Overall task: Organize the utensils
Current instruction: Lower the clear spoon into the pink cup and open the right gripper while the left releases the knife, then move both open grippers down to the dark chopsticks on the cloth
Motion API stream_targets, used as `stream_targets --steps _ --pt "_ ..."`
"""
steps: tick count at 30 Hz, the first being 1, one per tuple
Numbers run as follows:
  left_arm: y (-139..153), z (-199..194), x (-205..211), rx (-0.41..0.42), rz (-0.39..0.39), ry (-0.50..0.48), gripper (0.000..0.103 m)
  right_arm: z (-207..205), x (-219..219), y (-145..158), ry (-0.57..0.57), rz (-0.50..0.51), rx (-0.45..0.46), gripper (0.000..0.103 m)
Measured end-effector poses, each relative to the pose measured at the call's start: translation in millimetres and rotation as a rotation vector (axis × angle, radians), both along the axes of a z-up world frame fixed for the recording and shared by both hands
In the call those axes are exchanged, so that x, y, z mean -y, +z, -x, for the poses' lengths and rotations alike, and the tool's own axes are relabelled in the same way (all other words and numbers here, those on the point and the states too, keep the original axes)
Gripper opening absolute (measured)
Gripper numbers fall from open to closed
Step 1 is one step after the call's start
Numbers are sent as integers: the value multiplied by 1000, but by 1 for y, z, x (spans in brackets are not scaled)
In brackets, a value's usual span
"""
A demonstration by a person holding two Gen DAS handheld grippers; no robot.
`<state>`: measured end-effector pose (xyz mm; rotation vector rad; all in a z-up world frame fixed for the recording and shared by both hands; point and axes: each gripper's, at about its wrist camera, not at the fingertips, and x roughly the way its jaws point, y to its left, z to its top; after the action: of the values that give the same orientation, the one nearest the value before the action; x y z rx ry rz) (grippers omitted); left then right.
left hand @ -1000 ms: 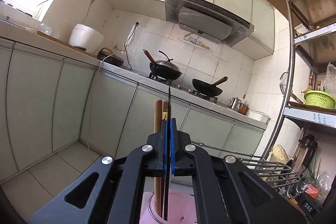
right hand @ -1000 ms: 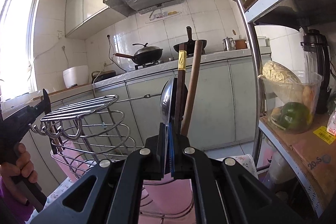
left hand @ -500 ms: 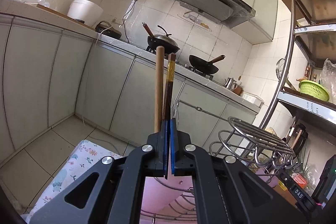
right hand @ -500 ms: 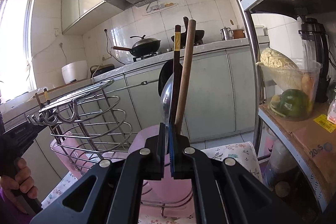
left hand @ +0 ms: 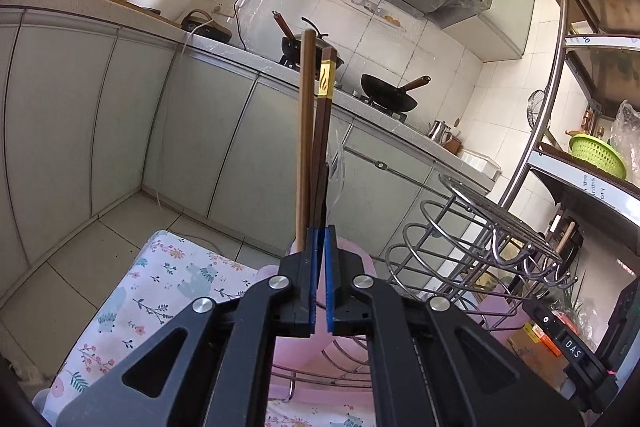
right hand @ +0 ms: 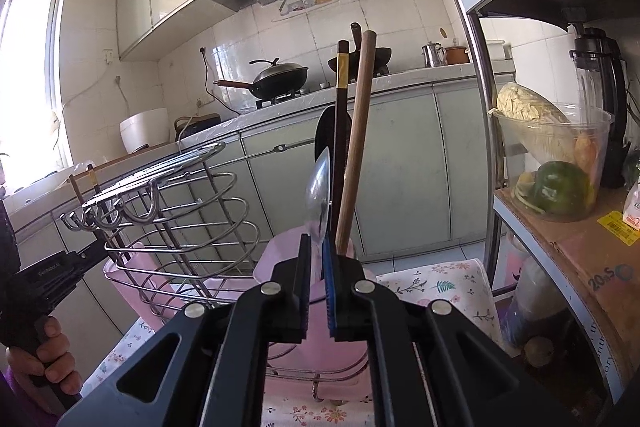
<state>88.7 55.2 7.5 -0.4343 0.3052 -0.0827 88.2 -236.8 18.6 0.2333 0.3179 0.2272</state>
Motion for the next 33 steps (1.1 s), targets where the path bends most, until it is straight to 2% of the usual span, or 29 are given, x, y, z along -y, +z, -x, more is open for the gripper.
stream_targets --steps 4,7,12,13,15,17,33 --pt "-2 -3 -5 -31 41 -12 4 3 0 1 9 -1 -6 10" --pt "-1 -2 -6 -34 45 -16 7 5 1 1 11 -3 -7 11" --pt "3 3 -6 -29 37 -15 26 6 1 2 10 -4 -20 12" --pt "3 4 -6 -29 40 -13 27 6 1 3 11 -5 -24 12" --pt "4 6 -8 -29 46 -8 28 7 2 3 12 -8 -28 24" --pt "6 8 -9 -29 49 -3 28 11 2 5 11 -15 -25 29" --pt "2 32 -7 -70 31 1 30 37 5 0 33 -36 -60 29"
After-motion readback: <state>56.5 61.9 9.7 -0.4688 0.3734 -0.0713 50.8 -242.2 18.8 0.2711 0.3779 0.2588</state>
